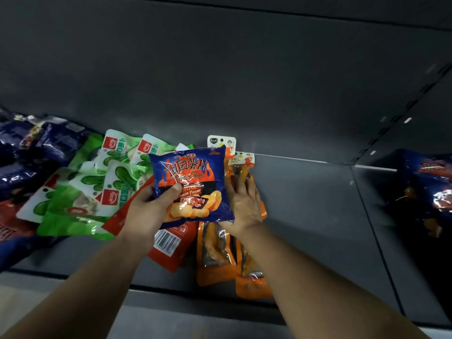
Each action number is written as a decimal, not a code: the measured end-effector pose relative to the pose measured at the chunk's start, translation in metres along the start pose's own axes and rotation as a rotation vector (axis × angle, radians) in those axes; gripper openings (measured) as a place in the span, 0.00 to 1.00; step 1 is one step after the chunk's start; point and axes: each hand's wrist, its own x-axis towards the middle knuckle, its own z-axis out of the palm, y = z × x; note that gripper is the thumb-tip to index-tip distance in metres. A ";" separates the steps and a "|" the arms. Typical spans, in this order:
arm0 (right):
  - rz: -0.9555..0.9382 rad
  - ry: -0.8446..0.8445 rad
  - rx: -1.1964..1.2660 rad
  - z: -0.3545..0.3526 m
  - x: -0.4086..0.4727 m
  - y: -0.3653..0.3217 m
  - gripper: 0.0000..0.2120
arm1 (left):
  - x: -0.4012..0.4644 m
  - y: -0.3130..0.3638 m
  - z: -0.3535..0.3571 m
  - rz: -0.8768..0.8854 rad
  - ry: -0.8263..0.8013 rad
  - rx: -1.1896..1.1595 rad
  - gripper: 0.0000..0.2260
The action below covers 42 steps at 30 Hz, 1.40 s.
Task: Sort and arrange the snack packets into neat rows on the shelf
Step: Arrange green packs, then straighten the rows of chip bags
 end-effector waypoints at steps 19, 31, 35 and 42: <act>0.441 0.201 0.915 -0.117 -0.056 0.103 0.17 | -0.028 -0.002 0.158 0.123 -0.228 0.030 0.13; 0.550 0.313 0.872 -0.135 -0.070 0.209 0.08 | -0.043 -0.034 0.270 0.186 -0.276 0.471 0.15; 0.531 0.312 0.727 -0.135 -0.058 0.233 0.12 | -0.036 -0.037 0.288 0.228 -0.250 0.634 0.18; 0.600 0.347 0.673 -0.131 -0.052 0.256 0.23 | -0.042 -0.039 0.312 0.182 -0.298 0.442 0.27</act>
